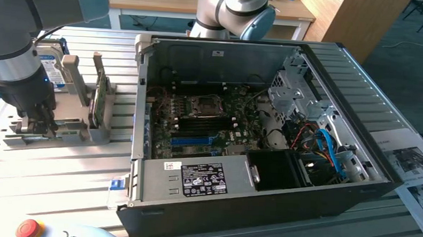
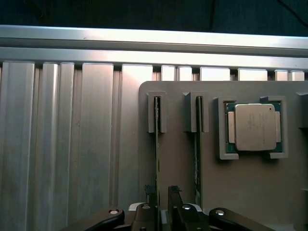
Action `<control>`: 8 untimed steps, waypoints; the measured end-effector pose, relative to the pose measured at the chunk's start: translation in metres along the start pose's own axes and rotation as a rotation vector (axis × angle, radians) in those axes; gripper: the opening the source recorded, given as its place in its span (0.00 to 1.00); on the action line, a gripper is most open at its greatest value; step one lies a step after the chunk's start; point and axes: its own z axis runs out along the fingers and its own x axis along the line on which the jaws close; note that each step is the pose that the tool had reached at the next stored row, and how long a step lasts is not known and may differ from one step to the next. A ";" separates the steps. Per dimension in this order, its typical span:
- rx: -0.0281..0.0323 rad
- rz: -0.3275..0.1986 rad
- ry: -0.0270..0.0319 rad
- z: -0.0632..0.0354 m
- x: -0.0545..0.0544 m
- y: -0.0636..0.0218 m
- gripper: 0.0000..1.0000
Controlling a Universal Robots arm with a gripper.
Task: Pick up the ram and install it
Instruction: 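Pick up the ram and move it above insertion slot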
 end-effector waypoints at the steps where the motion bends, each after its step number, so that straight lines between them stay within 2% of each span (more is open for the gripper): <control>1: 0.0000 0.000 0.0000 0.0000 0.000 -0.0003 0.24; 8: -0.0009 0.000 0.0002 -0.0001 0.000 -0.0013 0.24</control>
